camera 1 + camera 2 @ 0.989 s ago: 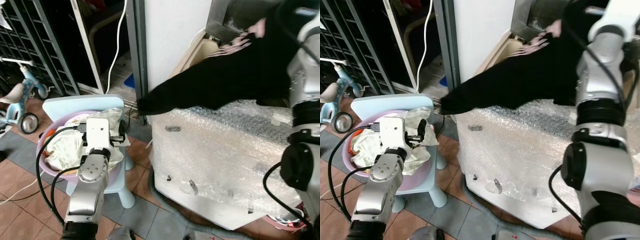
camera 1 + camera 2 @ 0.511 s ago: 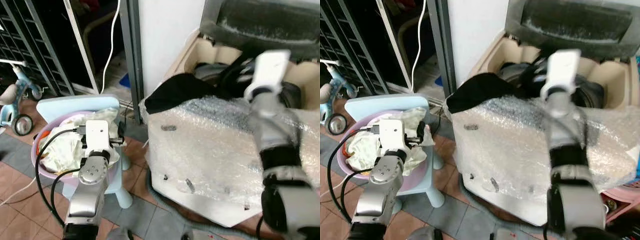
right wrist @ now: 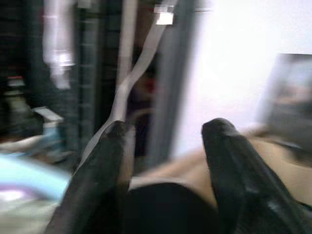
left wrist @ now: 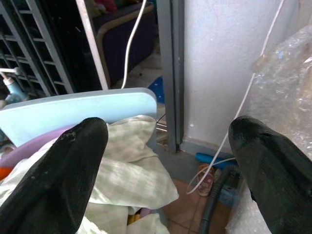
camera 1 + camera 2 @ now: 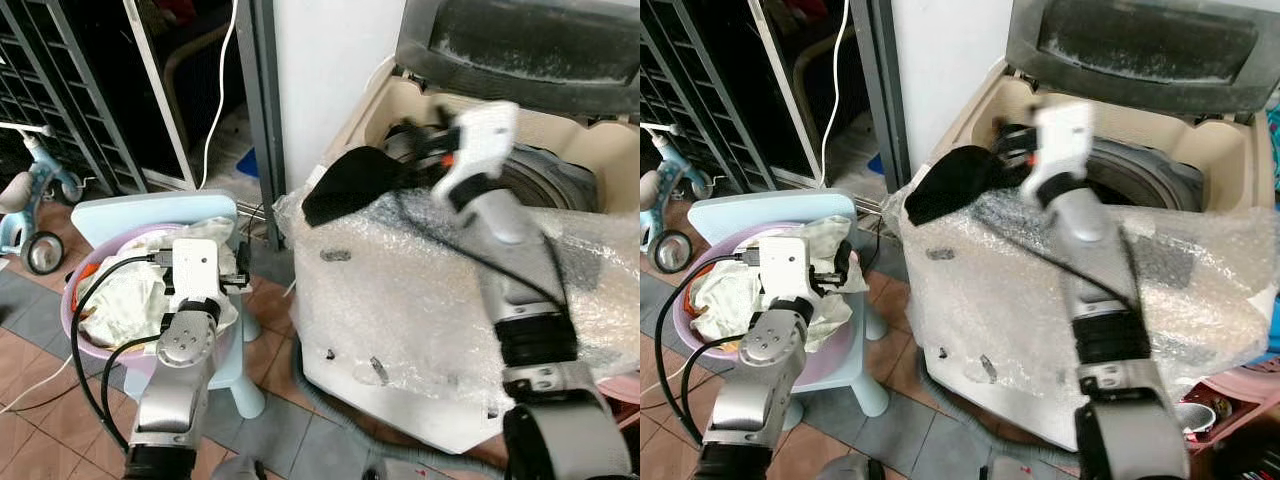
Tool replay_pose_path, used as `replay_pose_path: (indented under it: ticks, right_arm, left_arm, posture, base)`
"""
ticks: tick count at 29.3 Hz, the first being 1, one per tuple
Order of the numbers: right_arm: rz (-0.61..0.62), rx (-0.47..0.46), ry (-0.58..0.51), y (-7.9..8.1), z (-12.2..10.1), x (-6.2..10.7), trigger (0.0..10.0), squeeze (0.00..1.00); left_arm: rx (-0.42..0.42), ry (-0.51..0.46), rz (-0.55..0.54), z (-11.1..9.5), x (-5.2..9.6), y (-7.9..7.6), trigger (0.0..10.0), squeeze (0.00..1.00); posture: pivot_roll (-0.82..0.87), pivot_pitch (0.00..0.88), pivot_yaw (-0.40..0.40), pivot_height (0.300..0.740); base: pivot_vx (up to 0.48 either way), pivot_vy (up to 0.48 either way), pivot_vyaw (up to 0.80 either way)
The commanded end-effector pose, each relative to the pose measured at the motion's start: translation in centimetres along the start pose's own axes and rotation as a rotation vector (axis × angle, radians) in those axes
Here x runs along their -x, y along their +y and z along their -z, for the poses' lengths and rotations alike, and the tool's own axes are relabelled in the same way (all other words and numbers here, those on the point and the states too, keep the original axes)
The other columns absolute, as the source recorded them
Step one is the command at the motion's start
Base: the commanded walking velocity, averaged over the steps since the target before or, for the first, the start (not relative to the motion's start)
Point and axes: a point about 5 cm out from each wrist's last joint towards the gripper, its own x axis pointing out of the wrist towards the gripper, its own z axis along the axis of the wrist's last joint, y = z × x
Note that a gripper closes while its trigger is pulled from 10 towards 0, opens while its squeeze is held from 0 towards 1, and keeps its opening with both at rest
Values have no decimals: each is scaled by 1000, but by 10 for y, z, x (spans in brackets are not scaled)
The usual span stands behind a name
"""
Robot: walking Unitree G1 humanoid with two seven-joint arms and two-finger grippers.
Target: Clothes washing
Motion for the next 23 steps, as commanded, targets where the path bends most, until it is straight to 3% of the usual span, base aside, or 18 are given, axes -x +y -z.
replay_pose_path:
  ticks: [1,3,7,9,10,11,13,15,16,17,23]
  right_arm:
    - [-109,36,75,23,11,-1,10000,1000]
    - [-127,84,189,34,30,0,10000,1000]
    - [-129,136,279,38,46,5,10000,1000]
    - [-41,141,369,26,58,10,10000,1000]
    - [-41,141,369,26,58,10,10000,1000]
    - [40,133,406,13,62,14,10000,1000]
    - [97,123,420,4,63,16,10000,1000]
    - [228,59,335,-15,49,17,10000,404]
    - [237,53,327,-17,48,17,10000,404]
    - [258,48,292,-20,43,18,10000,0]
    - [311,-45,180,-21,31,32,10000,0]
  left_arm:
    - [-14,3,0,0,-1,2,10000,0]
    - [-15,2,1,-1,-1,2,10000,0]
    - [-14,3,-1,-1,0,1,10000,0]
    - [-13,7,-3,0,1,2,10000,0]
    - [-13,7,-3,0,1,2,10000,0]
    - [-12,9,-4,0,1,2,10000,0]
    - [-12,11,-5,1,1,2,10000,0]
    - [-11,10,-3,1,1,2,10000,0]
    - [-11,10,-3,1,1,2,10000,0]
    - [-6,8,-3,0,1,1,10000,0]
    - [27,8,-15,-2,0,0,10000,0]
  posture:
    - [-97,0,33,740]
    - [-94,0,31,740]
    - [-87,0,27,740]
    - [-87,0,24,740]
    - [-87,0,24,740]
    - [-89,0,24,740]
    - [-90,0,24,740]
    - [-92,0,23,740]
    - [-92,0,23,740]
    - [-96,0,23,740]
    - [-94,0,23,740]
  base:
    - [0,0,0]
    - [0,0,0]
    - [0,0,0]
    - [0,0,0]
    - [0,0,0]
    - [0,0,0]
    - [0,0,0]
    - [0,0,0]
    - [0,0,0]
    - [0,0,0]
    - [0,0,0]
